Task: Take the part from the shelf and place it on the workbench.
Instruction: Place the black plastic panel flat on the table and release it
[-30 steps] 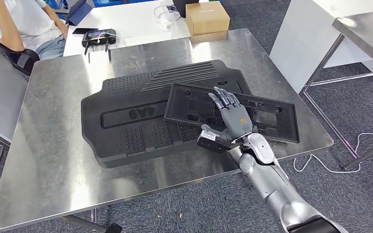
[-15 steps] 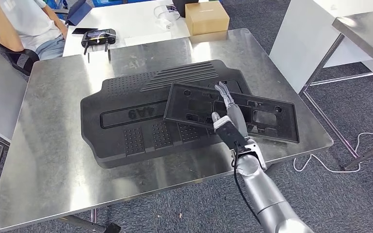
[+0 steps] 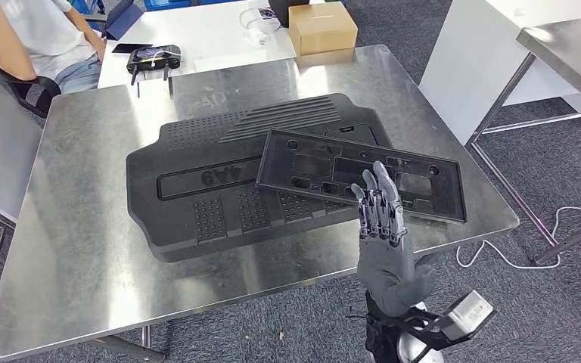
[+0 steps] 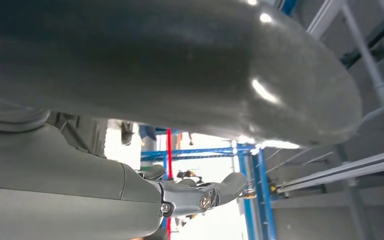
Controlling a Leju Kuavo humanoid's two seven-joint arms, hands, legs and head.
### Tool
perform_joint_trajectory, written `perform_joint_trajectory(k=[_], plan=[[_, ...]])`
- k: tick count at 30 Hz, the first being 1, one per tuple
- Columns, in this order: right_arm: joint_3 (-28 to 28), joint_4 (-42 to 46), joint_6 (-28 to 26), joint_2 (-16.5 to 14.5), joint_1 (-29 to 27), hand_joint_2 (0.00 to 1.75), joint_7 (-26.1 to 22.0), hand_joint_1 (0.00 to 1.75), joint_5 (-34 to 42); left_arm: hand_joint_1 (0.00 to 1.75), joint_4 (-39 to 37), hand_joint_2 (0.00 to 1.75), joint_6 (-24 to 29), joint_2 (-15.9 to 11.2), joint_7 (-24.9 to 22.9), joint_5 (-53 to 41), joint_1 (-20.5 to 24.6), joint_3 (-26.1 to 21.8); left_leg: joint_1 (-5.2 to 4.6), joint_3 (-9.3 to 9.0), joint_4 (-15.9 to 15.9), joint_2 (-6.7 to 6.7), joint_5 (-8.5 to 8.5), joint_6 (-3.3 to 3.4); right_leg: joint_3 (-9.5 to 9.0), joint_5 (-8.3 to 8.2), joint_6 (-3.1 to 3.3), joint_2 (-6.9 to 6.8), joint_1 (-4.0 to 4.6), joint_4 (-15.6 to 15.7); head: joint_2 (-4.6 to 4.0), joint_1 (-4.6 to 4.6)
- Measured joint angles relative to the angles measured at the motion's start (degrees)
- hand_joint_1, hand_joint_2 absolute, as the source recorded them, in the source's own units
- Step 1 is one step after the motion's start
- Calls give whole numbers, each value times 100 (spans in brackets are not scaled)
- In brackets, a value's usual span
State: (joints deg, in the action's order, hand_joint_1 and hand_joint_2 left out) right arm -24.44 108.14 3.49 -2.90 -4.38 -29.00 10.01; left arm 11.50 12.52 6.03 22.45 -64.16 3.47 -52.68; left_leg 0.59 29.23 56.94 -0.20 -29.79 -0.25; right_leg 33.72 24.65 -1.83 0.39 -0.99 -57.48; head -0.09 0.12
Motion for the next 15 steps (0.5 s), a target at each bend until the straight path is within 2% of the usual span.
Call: perform_joint_trajectory(k=[8,15], plan=[[-48,339,67,81,-167,0,-3,0,51,0,0,0,6,-14,0,22,-15,-96,1,-12,0,0,1,1,-7,-1,1,0,0,0,0,-1],[161,654,578,104,-707,0,-152,0,624,0,0,0,139,-15,-59,69,-33,-187,1,-11,0,-1,-3,3,-7,5,-7,0,1,0,0,-1]])
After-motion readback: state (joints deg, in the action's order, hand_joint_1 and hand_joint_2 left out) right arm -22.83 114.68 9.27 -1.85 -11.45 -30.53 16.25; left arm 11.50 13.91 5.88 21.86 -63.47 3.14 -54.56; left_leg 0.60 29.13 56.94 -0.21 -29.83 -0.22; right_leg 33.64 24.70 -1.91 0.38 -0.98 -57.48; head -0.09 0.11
